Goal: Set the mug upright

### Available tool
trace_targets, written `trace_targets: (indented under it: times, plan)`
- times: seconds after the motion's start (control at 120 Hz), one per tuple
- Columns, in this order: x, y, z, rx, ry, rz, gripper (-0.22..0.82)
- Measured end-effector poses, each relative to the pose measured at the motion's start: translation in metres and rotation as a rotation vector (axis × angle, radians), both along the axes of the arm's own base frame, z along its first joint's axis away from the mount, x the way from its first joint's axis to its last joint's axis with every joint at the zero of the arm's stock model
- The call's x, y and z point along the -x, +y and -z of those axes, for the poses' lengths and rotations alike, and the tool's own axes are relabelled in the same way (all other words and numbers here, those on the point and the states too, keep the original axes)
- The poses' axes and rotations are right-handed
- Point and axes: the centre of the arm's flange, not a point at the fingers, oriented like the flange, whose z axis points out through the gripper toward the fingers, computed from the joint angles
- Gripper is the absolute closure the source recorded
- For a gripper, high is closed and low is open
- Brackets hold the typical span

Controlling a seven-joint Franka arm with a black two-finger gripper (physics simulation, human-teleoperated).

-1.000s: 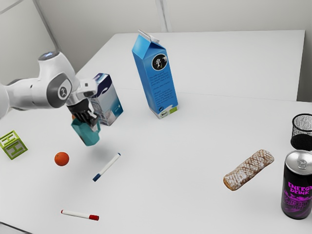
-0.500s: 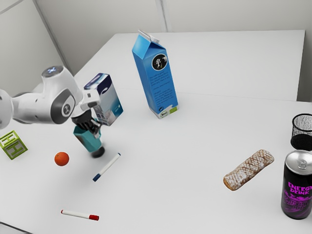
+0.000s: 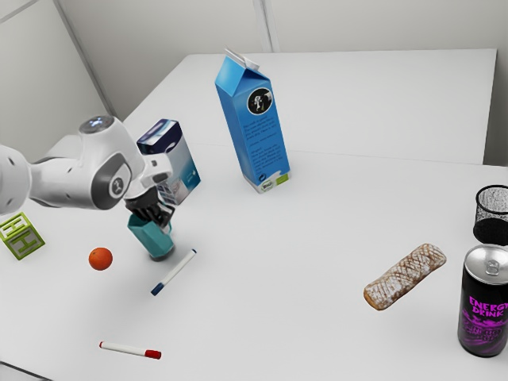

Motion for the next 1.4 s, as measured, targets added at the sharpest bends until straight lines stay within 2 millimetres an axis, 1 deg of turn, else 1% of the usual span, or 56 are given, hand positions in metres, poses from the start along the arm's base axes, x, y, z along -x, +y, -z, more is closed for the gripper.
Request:
trace_targets:
  times: [0.3,0.325,0.492,0.533,0.625,0.733,0.867,1.05,1.142,1.25,1.4]
  plan:
    - [-0.001,-0.003,0.01,0.007,0.016,-0.014,0.77]
    - [-0.001,-0.003,0.01,0.008,0.016,-0.016,0.76]
    - [0.0,-0.004,0.009,0.017,0.015,-0.018,0.51]
    - [0.0,-0.005,0.007,0.017,0.011,-0.018,0.43]
    - [-0.001,-0.005,-0.004,0.013,-0.009,-0.016,0.28]
    - [-0.001,-0.008,-0.019,0.008,-0.034,-0.011,0.18]
    - [-0.011,-0.012,-0.054,0.022,-0.047,-0.016,0.1]
    - [-0.032,-0.014,-0.117,0.058,-0.028,-0.024,0.06]
    - [-0.039,-0.017,-0.146,0.07,-0.009,-0.019,0.04]
    - [-0.043,-0.018,-0.178,0.081,0.012,-0.014,0.03]
    - [-0.046,-0.021,-0.215,0.087,0.034,-0.002,0.03]
